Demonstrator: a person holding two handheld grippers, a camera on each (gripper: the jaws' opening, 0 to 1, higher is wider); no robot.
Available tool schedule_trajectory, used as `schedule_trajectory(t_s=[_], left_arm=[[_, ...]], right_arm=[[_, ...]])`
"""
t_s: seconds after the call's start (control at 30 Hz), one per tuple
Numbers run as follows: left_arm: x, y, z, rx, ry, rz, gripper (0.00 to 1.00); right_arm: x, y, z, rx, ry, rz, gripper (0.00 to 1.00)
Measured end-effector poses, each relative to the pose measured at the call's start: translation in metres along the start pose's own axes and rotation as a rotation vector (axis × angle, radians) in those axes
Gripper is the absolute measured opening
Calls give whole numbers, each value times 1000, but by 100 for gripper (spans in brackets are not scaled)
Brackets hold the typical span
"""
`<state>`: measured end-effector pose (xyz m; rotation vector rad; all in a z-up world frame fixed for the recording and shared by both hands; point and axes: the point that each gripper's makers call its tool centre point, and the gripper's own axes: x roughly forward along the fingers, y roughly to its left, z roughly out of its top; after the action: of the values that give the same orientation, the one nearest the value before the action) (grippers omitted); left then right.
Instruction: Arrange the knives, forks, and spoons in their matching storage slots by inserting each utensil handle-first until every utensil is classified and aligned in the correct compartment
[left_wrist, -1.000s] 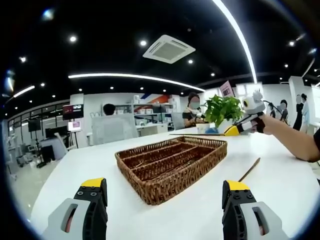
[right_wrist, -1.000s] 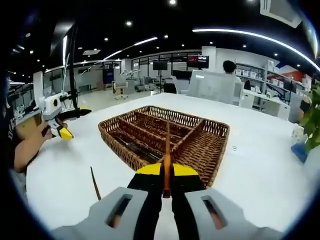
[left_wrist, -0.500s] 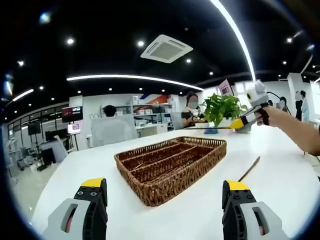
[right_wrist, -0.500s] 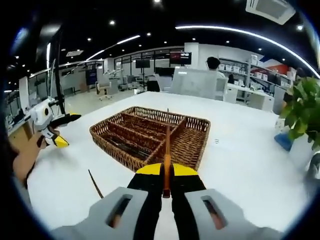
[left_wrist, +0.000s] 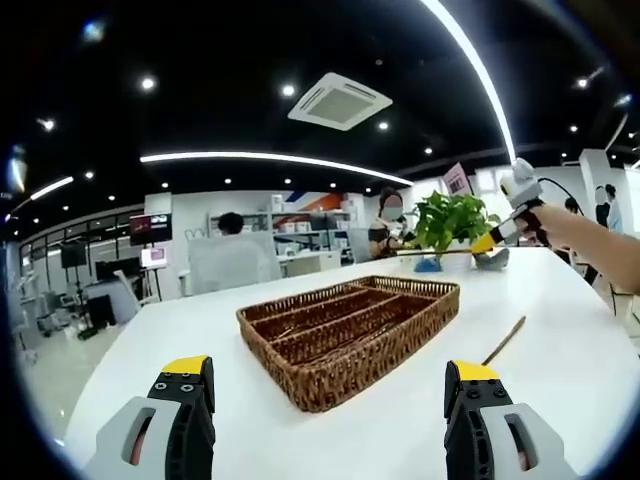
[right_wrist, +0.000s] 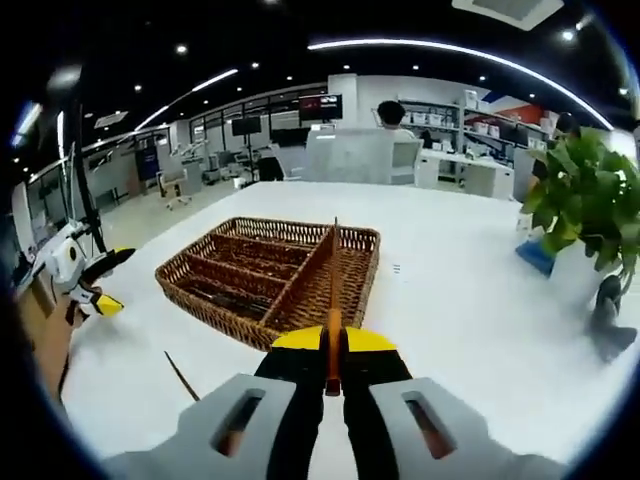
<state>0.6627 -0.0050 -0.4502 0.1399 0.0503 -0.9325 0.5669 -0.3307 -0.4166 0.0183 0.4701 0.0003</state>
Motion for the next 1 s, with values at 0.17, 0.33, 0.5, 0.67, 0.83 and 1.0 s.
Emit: schedule_trajectory(t_s=[0.17, 0.33, 0.5, 0.67, 0.83, 1.0], left_arm=[[0, 0, 1, -3, -4, -1, 100], [0, 2, 1, -10, -10, 1, 100], [-1, 1, 4, -9, -16, -3, 100], [-1, 0, 3, -7, -14, -5, 100], [-1, 0, 3, -11, -15, -6, 100], [1, -1, 1, -3, -6, -7, 100]], right_arm=[[1, -6, 8, 2, -2, -14, 3], [4, -8, 14, 3, -5, -17, 3], [11, -12, 19, -6, -3, -23, 3], [21, -14, 21, -6, 3, -25, 3], [28, -12, 23, -9, 3, -29, 3], [34, -13, 26, -14, 7, -28, 3]])
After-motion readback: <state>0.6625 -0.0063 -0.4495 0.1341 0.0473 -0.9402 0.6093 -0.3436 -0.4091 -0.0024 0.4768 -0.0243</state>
